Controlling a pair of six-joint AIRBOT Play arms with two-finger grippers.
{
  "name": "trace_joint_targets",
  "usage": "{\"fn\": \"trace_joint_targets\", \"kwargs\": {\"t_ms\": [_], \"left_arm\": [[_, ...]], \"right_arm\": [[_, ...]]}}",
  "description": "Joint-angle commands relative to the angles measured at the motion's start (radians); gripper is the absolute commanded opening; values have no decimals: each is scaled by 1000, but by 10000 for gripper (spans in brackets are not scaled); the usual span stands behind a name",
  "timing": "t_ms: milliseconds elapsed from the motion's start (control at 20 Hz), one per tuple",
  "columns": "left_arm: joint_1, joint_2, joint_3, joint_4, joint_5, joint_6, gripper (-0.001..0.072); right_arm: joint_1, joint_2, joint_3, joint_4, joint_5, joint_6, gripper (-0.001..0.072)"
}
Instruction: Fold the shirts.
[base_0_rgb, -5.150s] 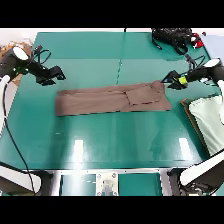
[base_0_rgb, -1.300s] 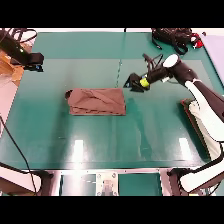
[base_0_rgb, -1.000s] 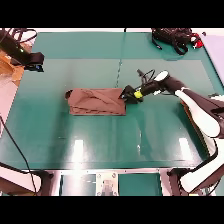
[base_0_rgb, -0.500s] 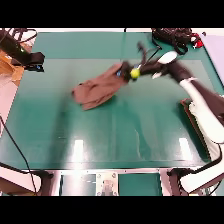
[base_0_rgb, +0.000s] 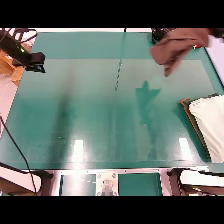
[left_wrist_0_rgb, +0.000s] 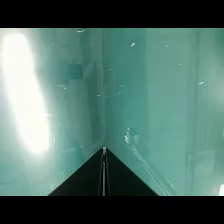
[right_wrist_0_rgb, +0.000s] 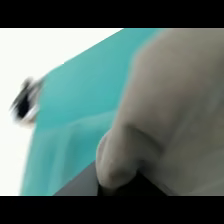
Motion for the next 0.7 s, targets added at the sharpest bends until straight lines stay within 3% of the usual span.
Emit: {"fn": "trace_joint_targets", "kwargs": {"t_ms": [0,100,200,550,650], "left_arm": [[0,1,0,-25,-1,-5,24],[-2,0,0,-30,0,-13,25],[-2,0,0,-42,1,-15,24],[-2,1,0,-72,0,-31,24],[-2,1,0,-93,0,-31,25]], "right_arm": [[-272,22,-5,-177,149,98,20],[-369,22,-23,-357,232,105,20],[-431,22,-40,-436,277,99,20],[-461,29,-28,-389,290,96,20],[-475,61,-27,-393,309,139,20]]}}
